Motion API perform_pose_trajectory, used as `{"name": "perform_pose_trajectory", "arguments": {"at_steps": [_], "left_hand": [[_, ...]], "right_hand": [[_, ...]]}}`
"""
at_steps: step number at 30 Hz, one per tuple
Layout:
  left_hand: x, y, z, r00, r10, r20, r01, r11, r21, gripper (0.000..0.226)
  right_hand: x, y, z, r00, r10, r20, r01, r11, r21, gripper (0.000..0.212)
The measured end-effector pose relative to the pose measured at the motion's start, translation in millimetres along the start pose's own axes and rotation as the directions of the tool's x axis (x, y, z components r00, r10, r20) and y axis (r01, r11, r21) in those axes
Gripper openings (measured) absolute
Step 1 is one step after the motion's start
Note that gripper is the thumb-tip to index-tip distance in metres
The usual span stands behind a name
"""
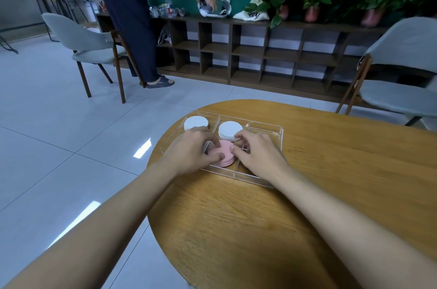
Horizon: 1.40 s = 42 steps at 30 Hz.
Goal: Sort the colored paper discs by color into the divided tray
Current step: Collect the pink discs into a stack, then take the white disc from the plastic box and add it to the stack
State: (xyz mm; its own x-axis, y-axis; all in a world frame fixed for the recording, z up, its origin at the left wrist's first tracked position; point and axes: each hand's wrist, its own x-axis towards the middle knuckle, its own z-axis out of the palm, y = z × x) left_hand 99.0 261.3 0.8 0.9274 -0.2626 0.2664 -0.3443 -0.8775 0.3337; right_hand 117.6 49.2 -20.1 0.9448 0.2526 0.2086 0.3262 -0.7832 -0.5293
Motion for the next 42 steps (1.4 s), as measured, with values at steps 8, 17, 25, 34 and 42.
{"name": "perform_pose_trajectory", "arguments": {"at_steps": [8,17,25,34,42], "left_hand": [[3,67,-10,0.994,0.112,0.0,-0.112,0.991,-0.076,0.032],[17,201,30,0.949,0.291,0.122,-0.275,0.952,-0.135,0.041],[30,322,88,0.895,0.414,0.168,-0.37,0.898,-0.24,0.037],[53,434,176,0.826,0.5,0.261,-0.422,0.855,-0.302,0.041],[82,525,256,0.746,0.564,0.354,-0.504,0.825,-0.255,0.066]], "right_hand": [[-48,29,-63,0.994,-0.074,-0.077,0.075,0.997,0.017,0.04],[-148,112,-151,0.98,0.103,-0.168,-0.105,0.994,-0.005,0.038],[-246,193,-222,0.919,0.285,-0.273,-0.296,0.955,-0.002,0.033],[-320,271,-295,0.841,0.397,-0.368,-0.429,0.903,-0.006,0.032],[-350,341,-369,0.756,0.46,-0.465,-0.541,0.839,-0.051,0.03]]}}
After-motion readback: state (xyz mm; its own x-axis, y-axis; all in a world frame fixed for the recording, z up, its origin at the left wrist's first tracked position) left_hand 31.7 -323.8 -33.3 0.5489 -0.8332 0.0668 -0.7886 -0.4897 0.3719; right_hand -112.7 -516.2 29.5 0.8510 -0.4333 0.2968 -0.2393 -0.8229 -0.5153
